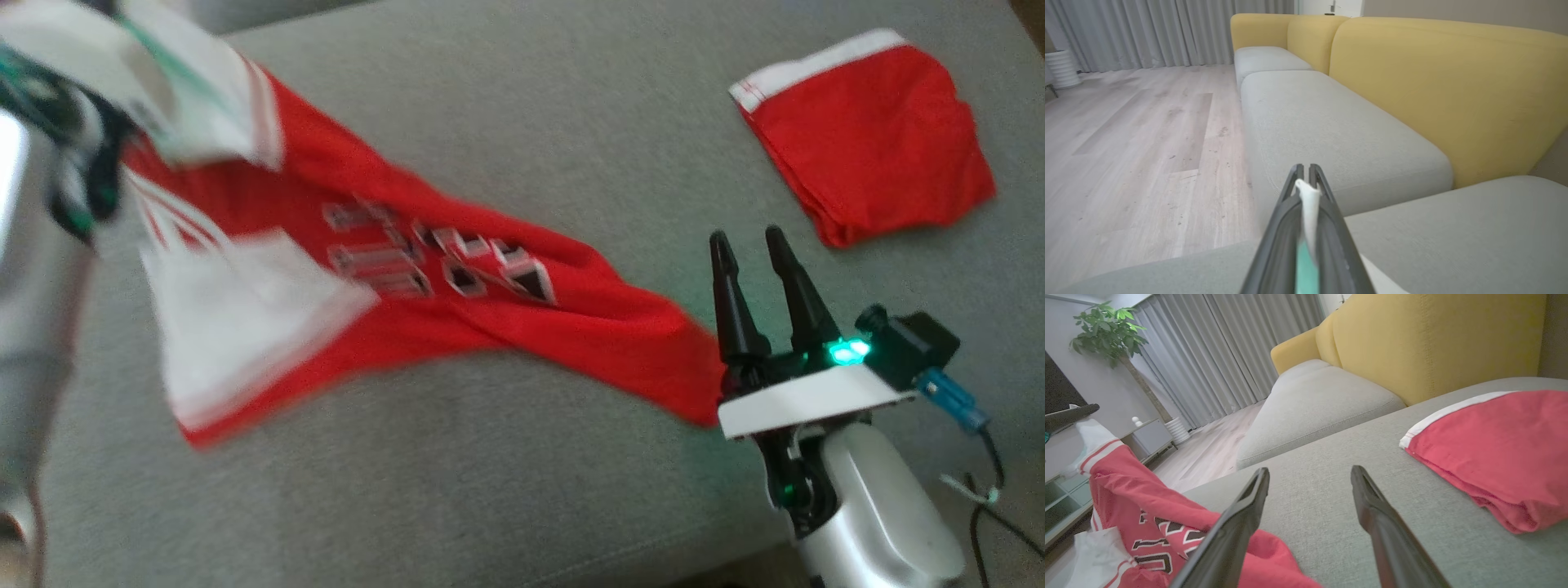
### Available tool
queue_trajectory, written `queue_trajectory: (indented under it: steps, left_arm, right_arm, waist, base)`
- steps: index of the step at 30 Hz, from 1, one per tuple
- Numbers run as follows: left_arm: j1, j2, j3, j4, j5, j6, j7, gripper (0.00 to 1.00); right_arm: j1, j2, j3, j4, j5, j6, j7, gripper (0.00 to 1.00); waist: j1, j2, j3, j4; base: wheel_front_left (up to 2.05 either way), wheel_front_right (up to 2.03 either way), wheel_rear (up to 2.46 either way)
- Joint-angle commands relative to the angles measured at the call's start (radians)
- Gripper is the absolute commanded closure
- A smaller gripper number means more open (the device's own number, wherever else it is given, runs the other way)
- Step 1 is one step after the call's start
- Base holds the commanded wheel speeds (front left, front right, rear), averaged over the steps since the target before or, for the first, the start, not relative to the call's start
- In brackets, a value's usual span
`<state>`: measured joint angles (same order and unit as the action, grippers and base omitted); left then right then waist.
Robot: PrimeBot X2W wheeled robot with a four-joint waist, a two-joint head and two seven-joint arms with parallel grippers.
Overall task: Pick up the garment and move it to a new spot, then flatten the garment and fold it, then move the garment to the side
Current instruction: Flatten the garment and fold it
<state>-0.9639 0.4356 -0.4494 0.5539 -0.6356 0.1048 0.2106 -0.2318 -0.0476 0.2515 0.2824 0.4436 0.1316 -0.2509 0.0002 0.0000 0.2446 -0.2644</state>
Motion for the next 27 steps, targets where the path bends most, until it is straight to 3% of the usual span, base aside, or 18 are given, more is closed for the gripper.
queue_trajectory:
  steps: [1,3,4,10,15,20,27]
  left_arm:
    - [-0.081,0.054,0.05,-0.009,0.013,0.007,0.0,1.0]
    - [-0.144,0.067,0.046,0.048,0.045,0.022,-0.015,1.0]
    - [-0.17,0.067,0.044,0.079,0.059,0.032,-0.026,0.0]
    - [-0.24,0.035,0.011,0.203,0.088,-0.011,-0.104,0.0]
    - [-0.217,-0.021,-0.015,0.267,0.082,-0.08,-0.22,0.0]
    - [-0.165,-0.046,-0.042,0.299,0.088,-0.121,-0.3,0.0]
    - [-0.005,-0.072,-0.065,0.281,0.086,-0.133,-0.414,0.0]
  right_arm:
    - [-0.03,-0.003,0.024,-0.037,0.009,-0.001,-0.011,0.0]
    - [-0.036,-0.003,0.027,-0.042,0.015,-0.001,-0.011,0.0]
    - [-0.037,-0.003,0.027,-0.043,0.016,-0.001,-0.011,0.0]
    - [-0.039,-0.003,0.011,-0.045,0.01,-0.001,-0.011,0.0]
    - [-0.048,-0.003,-0.001,-0.036,-0.014,-0.001,-0.011,0.0]
    - [-0.041,-0.003,-0.021,-0.026,-0.034,-0.001,-0.011,0.0]
    - [-0.011,-0.003,-0.063,-0.014,-0.058,-0.001,-0.011,0.0]
  waist:
    - [-0.0002,0.0,0.048,-0.048]
    - [-0.0002,0.0,0.067,-0.062]
    - [-0.0002,0.0,0.074,-0.066]
    - [-0.0002,0.0,0.087,-0.053]
    - [-0.0002,0.0,0.065,0.003]
    - [-0.0002,0.0,0.023,0.065]
    - [-0.0002,0.0,-0.048,0.152]
  base:
    - [0.0,0.0,0.0]
    - [0.0,0.0,0.0]
    - [0.0,0.0,0.0]
    - [0.0,0.0,0.0]
    - [0.0,0.0,0.0]
    - [0.0,0.0,0.0]
    - [0.0,0.0,0.0]
